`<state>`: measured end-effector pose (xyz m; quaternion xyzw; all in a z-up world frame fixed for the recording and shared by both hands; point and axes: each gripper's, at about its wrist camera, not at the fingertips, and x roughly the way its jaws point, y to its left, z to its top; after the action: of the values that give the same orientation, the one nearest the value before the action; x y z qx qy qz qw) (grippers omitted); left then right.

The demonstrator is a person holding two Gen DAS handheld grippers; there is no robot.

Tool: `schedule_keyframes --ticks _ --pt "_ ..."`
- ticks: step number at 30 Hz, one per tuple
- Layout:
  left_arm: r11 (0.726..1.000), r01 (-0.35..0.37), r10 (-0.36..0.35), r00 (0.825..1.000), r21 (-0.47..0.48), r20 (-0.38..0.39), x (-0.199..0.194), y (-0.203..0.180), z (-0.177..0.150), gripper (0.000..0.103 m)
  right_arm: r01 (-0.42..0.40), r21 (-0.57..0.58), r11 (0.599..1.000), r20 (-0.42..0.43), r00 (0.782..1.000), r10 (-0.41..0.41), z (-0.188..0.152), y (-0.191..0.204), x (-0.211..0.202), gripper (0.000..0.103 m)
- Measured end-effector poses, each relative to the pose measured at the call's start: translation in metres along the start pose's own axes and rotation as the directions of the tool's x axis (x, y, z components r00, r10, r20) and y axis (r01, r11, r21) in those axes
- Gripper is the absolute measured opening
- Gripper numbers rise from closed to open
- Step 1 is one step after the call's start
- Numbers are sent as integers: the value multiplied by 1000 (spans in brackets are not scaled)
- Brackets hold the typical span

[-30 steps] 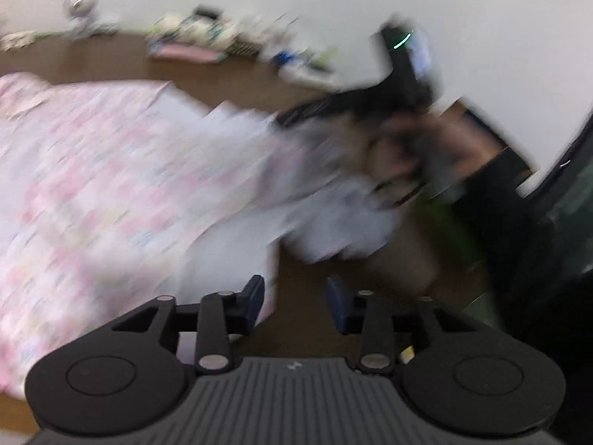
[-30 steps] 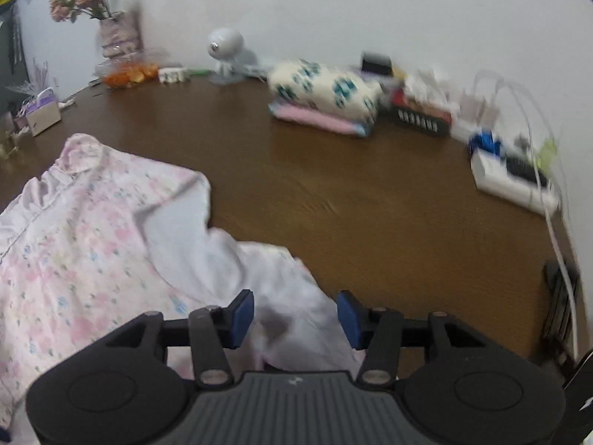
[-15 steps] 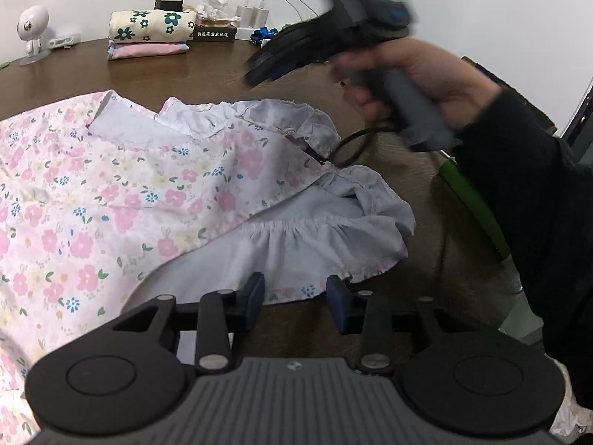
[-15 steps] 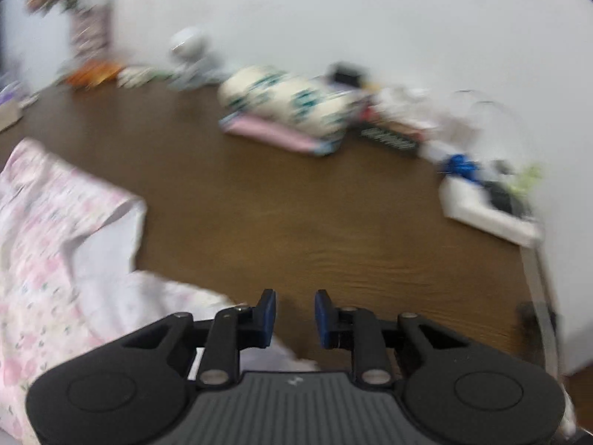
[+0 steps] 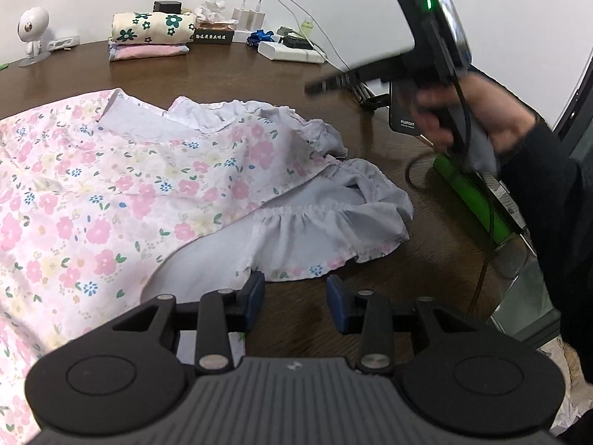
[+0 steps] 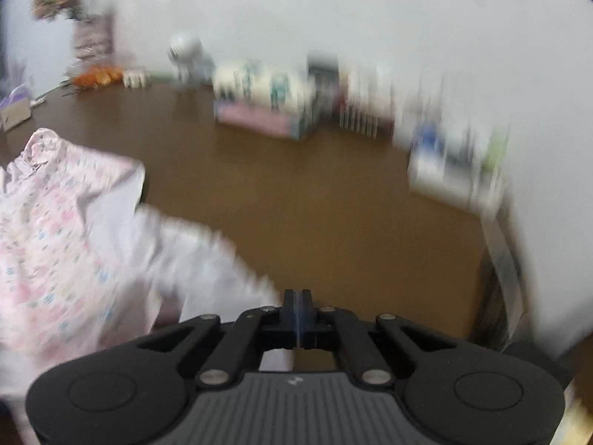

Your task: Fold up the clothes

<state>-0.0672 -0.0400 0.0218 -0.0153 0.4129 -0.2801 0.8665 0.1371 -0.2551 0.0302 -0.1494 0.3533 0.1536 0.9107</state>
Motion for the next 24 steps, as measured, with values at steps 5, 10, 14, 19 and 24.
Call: schedule_keyframes --ticks 5,10,14,19,24 --pt "1000 6 -6 1000 -12 4 -1 3 -1 38 -97 51 994 -109 989 102 4 4 -25 23" --pt "1000 7 -7 1000 5 -3 -1 3 1 38 -136 75 988 -138 980 145 -23 15 -18 22" --pt "1000 1 -1 1000 6 2 -1 1 0 38 -52 -56 997 -77 996 48 -18 26 -9 3" --pt "1000 -1 1 1000 6 2 0 1 1 38 118 -302 946 -1 992 -125 -1 38 11 6" --pt "1000 18 -18 1000 -18 -7 -1 6 4 40 87 -218 972 4 996 -88 -5 28 -29 39"
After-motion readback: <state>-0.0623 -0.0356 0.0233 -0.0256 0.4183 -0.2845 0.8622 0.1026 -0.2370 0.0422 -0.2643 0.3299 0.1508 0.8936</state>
